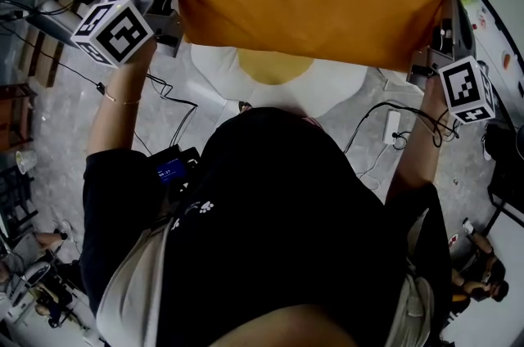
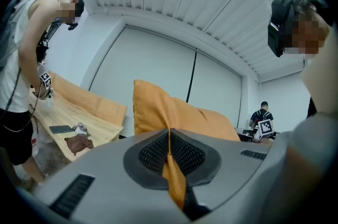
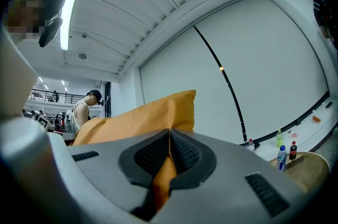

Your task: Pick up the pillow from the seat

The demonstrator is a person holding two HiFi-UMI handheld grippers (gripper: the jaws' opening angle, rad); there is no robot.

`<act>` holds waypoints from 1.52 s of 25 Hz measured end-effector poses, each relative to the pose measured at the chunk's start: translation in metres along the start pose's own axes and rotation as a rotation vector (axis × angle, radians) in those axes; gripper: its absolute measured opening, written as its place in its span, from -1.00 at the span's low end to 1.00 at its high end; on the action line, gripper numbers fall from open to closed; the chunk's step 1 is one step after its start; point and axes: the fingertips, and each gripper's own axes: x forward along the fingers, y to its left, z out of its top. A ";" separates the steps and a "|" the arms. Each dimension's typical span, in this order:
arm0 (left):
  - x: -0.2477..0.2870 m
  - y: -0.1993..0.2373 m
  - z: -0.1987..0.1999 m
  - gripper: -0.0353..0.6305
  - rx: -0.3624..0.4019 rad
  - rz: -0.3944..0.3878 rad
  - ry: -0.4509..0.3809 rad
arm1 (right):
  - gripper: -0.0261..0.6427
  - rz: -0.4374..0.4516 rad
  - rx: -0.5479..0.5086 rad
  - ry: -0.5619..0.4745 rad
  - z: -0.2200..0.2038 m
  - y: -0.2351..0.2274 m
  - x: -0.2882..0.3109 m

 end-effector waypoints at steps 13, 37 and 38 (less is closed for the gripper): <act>0.004 -0.003 -0.003 -0.86 -0.017 -0.015 0.016 | -0.86 -0.016 -0.005 0.005 0.001 -0.004 -0.004; 0.004 -0.004 -0.002 -0.86 -0.053 -0.007 0.025 | -0.86 -0.022 0.007 0.032 0.000 -0.007 0.000; 0.004 -0.005 -0.002 -0.86 -0.054 -0.007 0.025 | -0.86 -0.023 0.007 0.032 0.001 -0.007 -0.001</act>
